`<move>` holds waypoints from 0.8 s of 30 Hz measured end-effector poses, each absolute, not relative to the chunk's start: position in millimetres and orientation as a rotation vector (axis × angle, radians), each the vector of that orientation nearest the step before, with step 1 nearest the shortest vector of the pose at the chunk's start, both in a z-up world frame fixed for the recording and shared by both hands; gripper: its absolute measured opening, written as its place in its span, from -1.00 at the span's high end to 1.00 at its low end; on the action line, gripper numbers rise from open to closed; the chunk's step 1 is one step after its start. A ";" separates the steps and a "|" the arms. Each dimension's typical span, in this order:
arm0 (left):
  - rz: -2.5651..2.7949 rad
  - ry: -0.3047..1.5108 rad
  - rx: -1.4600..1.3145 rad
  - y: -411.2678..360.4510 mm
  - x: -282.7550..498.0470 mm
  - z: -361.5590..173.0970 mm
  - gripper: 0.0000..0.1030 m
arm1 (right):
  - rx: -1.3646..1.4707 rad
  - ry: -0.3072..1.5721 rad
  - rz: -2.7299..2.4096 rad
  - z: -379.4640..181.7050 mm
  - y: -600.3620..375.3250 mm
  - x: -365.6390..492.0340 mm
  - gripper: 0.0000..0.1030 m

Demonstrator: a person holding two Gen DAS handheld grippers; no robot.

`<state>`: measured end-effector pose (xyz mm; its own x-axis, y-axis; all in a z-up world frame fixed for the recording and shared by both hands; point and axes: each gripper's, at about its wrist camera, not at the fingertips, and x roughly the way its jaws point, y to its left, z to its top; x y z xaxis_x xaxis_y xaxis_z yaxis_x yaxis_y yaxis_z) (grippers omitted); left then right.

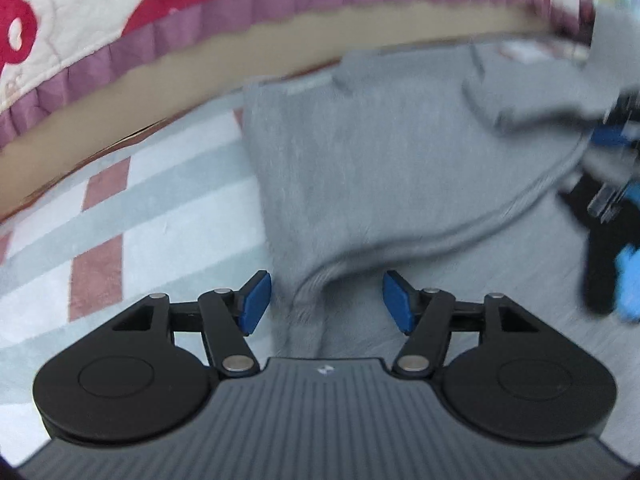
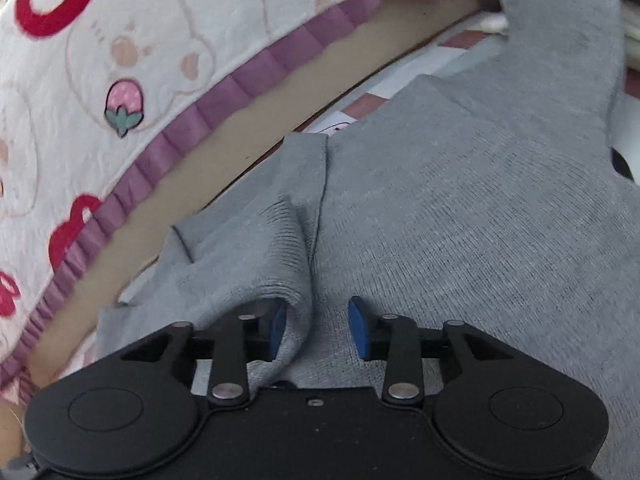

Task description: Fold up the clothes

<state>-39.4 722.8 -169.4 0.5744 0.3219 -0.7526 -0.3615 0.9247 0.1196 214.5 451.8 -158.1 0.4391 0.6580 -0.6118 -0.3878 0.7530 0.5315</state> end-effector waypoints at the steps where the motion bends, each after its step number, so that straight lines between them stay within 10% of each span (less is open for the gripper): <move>1: 0.413 0.858 -0.044 723.2 -39.9 -168.4 -0.31 | 0.289 0.885 0.681 -157.1 457.5 212.2 0.16; 6: 0.582 0.856 0.008 733.1 -38.9 -159.6 0.21 | -0.151 0.664 0.779 -139.9 487.8 196.7 0.15; 9: 0.606 0.864 -0.043 738.4 -40.9 -157.5 0.45 | -0.269 0.474 0.869 -118.1 496.8 191.2 0.81; 24: 0.644 0.915 -0.142 739.1 -38.8 -163.4 0.24 | 0.211 0.766 0.602 -155.6 407.7 277.1 0.75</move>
<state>-38.8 739.1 -163.4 0.4371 0.4576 -0.7743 -0.5745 0.8044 0.1511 277.1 407.7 -155.6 0.5633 0.5814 -0.5871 -0.4325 0.8129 0.3900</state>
